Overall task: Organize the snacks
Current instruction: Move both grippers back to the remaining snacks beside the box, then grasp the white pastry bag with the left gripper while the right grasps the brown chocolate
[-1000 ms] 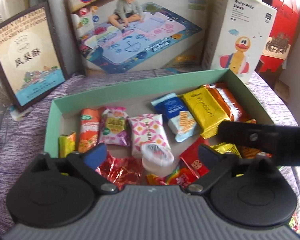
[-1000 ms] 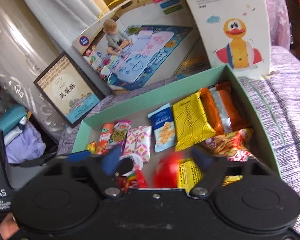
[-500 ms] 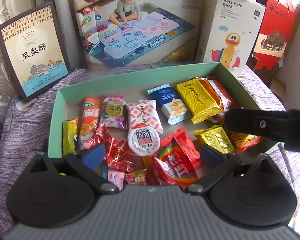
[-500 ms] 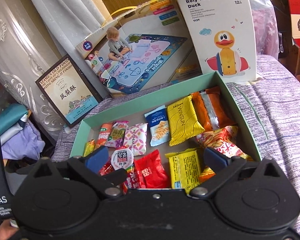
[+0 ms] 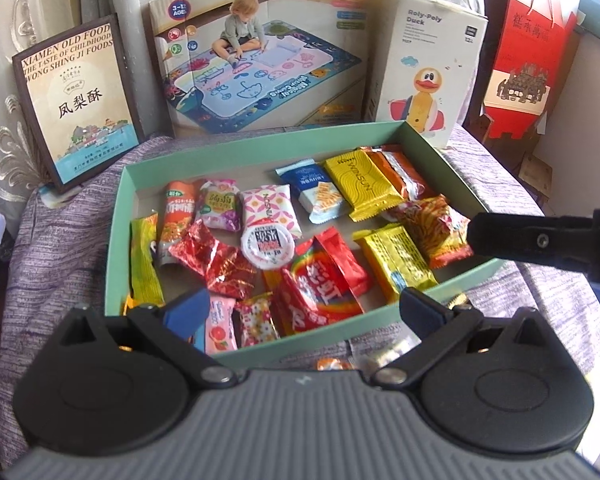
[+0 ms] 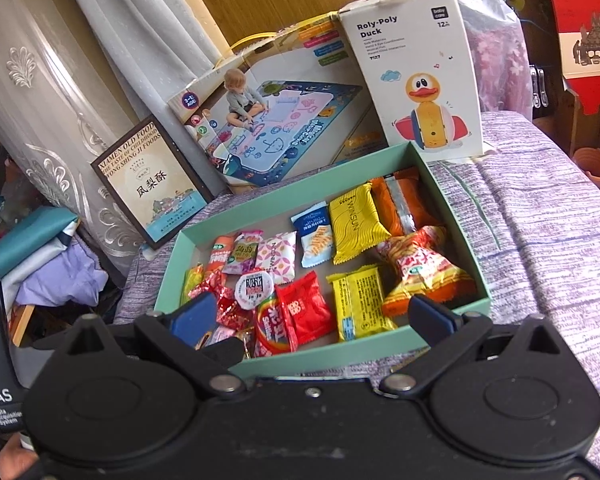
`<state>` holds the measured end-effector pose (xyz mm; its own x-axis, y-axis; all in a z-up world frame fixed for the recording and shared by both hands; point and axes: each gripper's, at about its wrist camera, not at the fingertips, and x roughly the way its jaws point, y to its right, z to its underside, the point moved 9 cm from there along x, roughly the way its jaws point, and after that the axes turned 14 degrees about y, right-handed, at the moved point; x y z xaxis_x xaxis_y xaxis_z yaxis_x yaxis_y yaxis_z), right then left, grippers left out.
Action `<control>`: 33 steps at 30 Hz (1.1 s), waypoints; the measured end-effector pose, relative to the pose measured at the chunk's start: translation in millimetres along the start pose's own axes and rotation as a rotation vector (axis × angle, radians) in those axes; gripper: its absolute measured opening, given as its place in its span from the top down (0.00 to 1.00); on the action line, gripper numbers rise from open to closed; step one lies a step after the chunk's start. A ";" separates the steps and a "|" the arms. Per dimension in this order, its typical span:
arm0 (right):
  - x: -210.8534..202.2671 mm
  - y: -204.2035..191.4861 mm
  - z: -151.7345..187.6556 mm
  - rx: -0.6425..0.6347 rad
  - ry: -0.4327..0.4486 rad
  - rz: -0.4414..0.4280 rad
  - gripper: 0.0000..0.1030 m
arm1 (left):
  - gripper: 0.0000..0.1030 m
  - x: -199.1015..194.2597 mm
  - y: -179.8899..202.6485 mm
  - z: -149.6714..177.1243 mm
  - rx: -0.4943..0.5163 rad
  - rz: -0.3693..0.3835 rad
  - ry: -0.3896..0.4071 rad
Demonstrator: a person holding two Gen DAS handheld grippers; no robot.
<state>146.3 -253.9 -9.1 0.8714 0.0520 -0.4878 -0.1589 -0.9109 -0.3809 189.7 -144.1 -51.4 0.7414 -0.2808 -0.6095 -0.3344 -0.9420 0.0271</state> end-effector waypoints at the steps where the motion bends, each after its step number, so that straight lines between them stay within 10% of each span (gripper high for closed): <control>1: -4.4 4.0 2.6 -0.002 0.003 0.009 0.00 | 0.00 -3.2 0.4 4.0 0.003 0.003 -0.001; 14: -25.7 83.3 60.5 0.098 -0.057 0.156 0.00 | 0.00 7.8 8.3 82.4 0.032 0.018 -0.142; 33: -4.0 113.6 67.2 0.107 -0.056 0.208 0.09 | 0.10 51.9 87.8 75.0 0.301 0.195 -0.115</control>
<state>93.6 -330.1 -103.2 0.7879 -0.1068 -0.6065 -0.3834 -0.8558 -0.3474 155.1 -227.6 -140.1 0.5826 -0.4104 -0.7015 -0.6315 -0.7719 -0.0728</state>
